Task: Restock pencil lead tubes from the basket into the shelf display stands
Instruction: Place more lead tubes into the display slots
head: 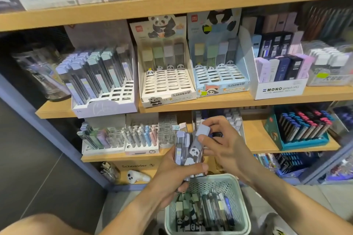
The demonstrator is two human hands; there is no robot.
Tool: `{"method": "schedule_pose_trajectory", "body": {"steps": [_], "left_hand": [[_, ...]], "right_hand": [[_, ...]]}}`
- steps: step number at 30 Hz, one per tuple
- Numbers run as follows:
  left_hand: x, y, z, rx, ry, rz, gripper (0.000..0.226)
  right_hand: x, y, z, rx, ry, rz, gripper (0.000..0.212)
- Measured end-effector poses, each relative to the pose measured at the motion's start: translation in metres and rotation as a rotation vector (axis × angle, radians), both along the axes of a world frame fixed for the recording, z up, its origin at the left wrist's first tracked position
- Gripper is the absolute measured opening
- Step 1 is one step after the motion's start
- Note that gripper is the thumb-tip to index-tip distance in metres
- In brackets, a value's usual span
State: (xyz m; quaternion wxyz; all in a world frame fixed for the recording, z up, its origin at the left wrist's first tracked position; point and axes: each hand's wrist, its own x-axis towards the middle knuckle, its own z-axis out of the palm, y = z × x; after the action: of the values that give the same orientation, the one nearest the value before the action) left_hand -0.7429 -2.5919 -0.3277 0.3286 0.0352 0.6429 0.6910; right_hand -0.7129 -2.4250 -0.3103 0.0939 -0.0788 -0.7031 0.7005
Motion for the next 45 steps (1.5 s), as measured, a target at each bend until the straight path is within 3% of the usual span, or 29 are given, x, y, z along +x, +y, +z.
{"method": "schedule_pose_trajectory", "body": {"steps": [5, 9, 12, 17, 21, 23, 25, 27, 29, 32, 40, 43, 45], "left_hand": [[0.004, 0.000, 0.008, 0.002, 0.011, 0.011, 0.058], [0.007, -0.001, 0.012, 0.026, -0.005, 0.039, 0.055], [0.008, -0.002, 0.015, 0.060, 0.007, 0.024, 0.051], [0.002, -0.010, 0.020, 0.081, 0.066, 0.026, 0.066], [-0.006, -0.019, 0.037, 0.115, 0.163, 0.067, 0.034], [-0.015, -0.023, 0.044, 0.059, 0.284, 0.107, 0.031], [-0.025, -0.028, 0.049, 0.012, 0.406, 0.156, 0.035], [-0.034, -0.032, 0.051, -0.005, 0.479, 0.224, 0.057], [-0.039, -0.035, 0.054, -0.025, 0.463, 0.213, 0.078], [-0.044, -0.039, 0.052, 0.034, 0.417, 0.255, 0.087], [-0.050, -0.042, 0.057, 0.088, 0.353, 0.277, 0.089], [-0.055, -0.036, 0.058, 0.076, 0.322, 0.283, 0.100], [-0.056, -0.039, 0.055, 0.048, 0.308, 0.290, 0.089]], "right_hand": [[0.000, 0.005, 0.004, -0.145, 0.011, -0.040, 0.023], [0.001, 0.007, 0.010, -0.028, 0.049, -0.123, 0.020], [0.005, 0.007, 0.020, -0.076, 0.062, -0.172, 0.021], [0.009, 0.007, 0.034, -0.148, 0.103, -0.214, 0.023], [0.010, 0.009, 0.039, -0.162, 0.163, -0.246, 0.026], [0.009, 0.008, 0.041, -0.166, 0.192, -0.247, 0.028], [0.005, 0.005, 0.045, -0.156, 0.226, -0.234, 0.029], [-0.002, 0.001, 0.054, -0.134, 0.267, -0.223, 0.030], [-0.014, -0.003, 0.069, -0.109, 0.295, -0.228, 0.029], [-0.034, -0.008, 0.092, -0.044, 0.324, -0.230, 0.029], [-0.084, -0.010, 0.122, 0.221, 0.425, -0.302, 0.031], [-0.100, -0.005, 0.121, 0.281, 0.410, -0.321, 0.032], [-0.108, -0.003, 0.120, 0.288, 0.385, -0.333, 0.030]]}}
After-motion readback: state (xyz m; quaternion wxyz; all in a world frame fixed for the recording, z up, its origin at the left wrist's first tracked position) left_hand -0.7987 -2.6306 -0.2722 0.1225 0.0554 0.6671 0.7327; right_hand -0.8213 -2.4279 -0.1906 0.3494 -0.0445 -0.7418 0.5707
